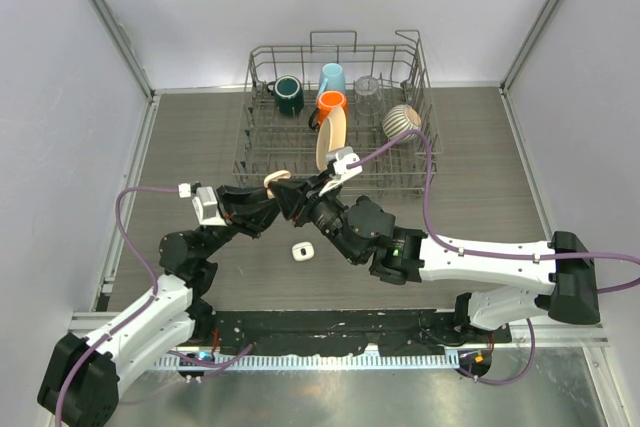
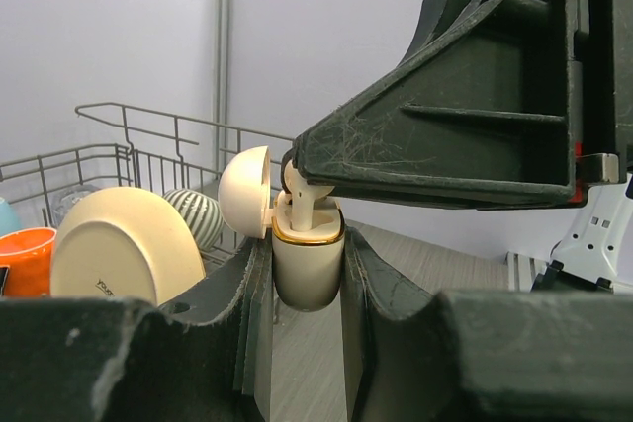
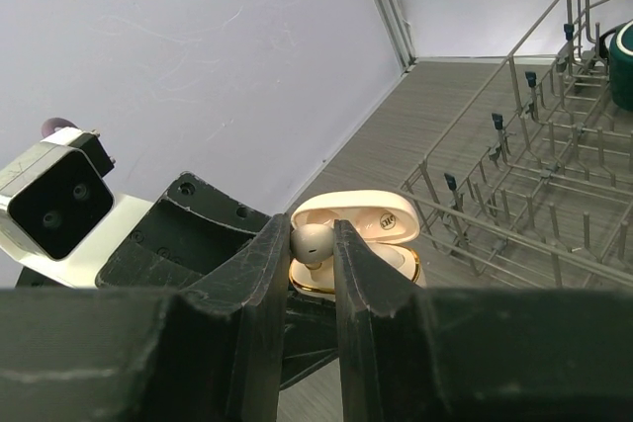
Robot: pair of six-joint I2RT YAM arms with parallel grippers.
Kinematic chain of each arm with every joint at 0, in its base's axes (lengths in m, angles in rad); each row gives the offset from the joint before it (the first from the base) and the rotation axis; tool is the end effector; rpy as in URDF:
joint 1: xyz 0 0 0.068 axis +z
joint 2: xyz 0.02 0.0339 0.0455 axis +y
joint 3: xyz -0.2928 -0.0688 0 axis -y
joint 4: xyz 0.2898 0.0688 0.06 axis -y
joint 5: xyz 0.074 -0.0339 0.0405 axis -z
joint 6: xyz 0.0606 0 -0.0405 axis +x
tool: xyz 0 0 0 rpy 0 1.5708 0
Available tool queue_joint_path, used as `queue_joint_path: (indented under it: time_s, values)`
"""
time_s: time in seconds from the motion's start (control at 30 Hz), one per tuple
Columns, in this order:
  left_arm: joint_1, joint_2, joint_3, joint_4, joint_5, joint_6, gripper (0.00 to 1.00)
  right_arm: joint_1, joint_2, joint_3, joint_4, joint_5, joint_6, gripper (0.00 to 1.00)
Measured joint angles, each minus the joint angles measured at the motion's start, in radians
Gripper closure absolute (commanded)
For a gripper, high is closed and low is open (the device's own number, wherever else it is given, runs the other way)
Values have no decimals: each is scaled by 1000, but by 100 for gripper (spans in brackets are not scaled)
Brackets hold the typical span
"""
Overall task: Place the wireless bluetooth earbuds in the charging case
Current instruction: Place the earbud in the charging case.
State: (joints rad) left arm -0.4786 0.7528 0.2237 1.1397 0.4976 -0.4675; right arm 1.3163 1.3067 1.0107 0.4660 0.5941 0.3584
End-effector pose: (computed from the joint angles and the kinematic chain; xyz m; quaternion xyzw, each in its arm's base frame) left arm 0.1563 -0.1137 0.2922 0.2209 0.4464 -0.4929 0.7134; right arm 0.1236 0.3405 0.3900 -0.0854 0.6501 0.4168 0.6296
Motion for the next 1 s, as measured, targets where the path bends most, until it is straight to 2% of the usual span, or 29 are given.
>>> queue_joint_path:
  time_s: [0.23,0.27,0.6,0.83,1.0]
  values:
    - [0,0,0,-11,1,0,100,2,0,0,-16,11,6,73]
    - [0,0,0,-12,1,0,100,2,0,1,-19,13,6,64]
    - [1,0,0,-19,-7,2,100,9,0,18,-53,16,11,53]
    - [1,0,0,-16,-7,0,100,14,0,47,-94,5,19,39]
    - [1,0,0,-12,-7,-1,100,16,-25,59,-118,-5,17,35]
